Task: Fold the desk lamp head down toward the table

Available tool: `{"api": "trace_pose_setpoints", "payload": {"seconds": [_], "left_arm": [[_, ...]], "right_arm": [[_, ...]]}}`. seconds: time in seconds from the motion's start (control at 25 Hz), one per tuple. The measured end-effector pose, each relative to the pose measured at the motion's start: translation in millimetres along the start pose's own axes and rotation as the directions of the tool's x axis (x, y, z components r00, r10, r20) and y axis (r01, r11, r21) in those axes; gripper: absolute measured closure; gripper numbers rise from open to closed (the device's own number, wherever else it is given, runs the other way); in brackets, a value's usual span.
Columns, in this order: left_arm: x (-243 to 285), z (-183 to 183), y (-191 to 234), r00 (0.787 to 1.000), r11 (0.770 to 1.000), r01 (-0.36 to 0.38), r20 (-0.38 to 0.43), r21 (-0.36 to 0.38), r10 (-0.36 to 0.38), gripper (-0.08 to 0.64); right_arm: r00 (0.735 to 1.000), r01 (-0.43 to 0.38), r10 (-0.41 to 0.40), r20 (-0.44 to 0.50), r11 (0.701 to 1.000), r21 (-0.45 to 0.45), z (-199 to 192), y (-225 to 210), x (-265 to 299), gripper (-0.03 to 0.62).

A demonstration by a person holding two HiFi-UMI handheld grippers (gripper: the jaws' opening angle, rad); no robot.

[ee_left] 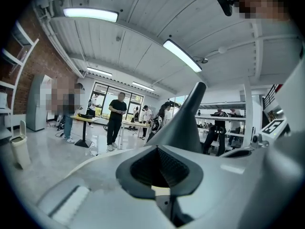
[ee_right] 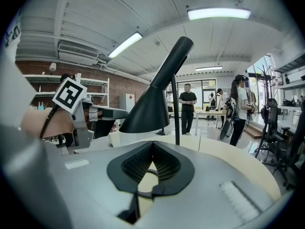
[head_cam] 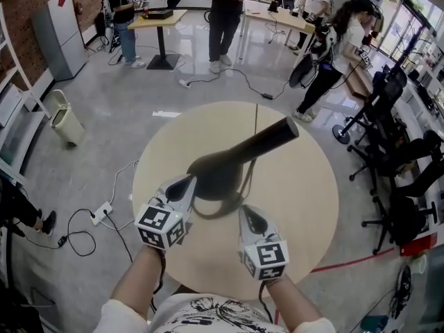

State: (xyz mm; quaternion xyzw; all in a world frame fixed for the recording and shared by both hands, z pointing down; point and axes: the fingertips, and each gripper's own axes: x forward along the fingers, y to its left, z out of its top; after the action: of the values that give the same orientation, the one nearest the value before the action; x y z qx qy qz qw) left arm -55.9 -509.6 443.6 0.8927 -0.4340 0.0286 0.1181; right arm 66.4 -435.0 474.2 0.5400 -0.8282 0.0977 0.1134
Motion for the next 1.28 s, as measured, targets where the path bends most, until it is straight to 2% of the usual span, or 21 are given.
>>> {"api": "trace_pose_setpoints", "payload": {"seconds": [0.2,0.36,0.52,0.84,0.96,1.2,1.28], "left_arm": [[-13.2,14.4,-14.7,0.999,1.0,0.007,0.054,-0.023,-0.006,0.555],[-39.6,41.2,-49.1,0.992,0.998,0.024,0.119,0.06,-0.031,0.555],[-69.7,51.6,-98.0,0.983,0.992,0.031,0.177,0.125,-0.054,0.555],[-109.8,-1.4,-155.4,0.99,0.996,0.015,0.139,0.087,-0.028,0.555],[-126.6,-19.4,-174.4,0.991,0.997,-0.008,0.134,0.079,-0.003,0.555],[-155.8,-50.2,-203.4,0.994,0.993,-0.032,0.108,0.117,0.019,0.555],[-165.7,-59.5,-211.3,0.995,0.994,-0.042,0.099,0.101,0.032,0.555]], "right_arm": [[1.0,-0.009,0.009,0.019,1.0,0.002,4.9,0.7,-7.7,0.584],[0.998,-0.013,0.012,0.062,1.0,0.011,16.6,5.9,-20.0,0.584],[0.991,-0.007,0.013,0.136,0.999,-0.044,29.6,11.2,-43.0,0.584],[0.984,-0.063,0.074,0.161,0.995,-0.073,19.3,28.7,-99.7,0.584],[0.983,-0.08,0.091,0.157,0.994,-0.077,7.6,32.1,-122.4,0.584],[0.978,-0.157,0.168,0.126,0.983,-0.09,-28.1,57.8,-155.8,0.584],[0.977,-0.172,0.181,0.112,0.981,-0.091,-40.0,65.3,-163.9,0.584]]}}
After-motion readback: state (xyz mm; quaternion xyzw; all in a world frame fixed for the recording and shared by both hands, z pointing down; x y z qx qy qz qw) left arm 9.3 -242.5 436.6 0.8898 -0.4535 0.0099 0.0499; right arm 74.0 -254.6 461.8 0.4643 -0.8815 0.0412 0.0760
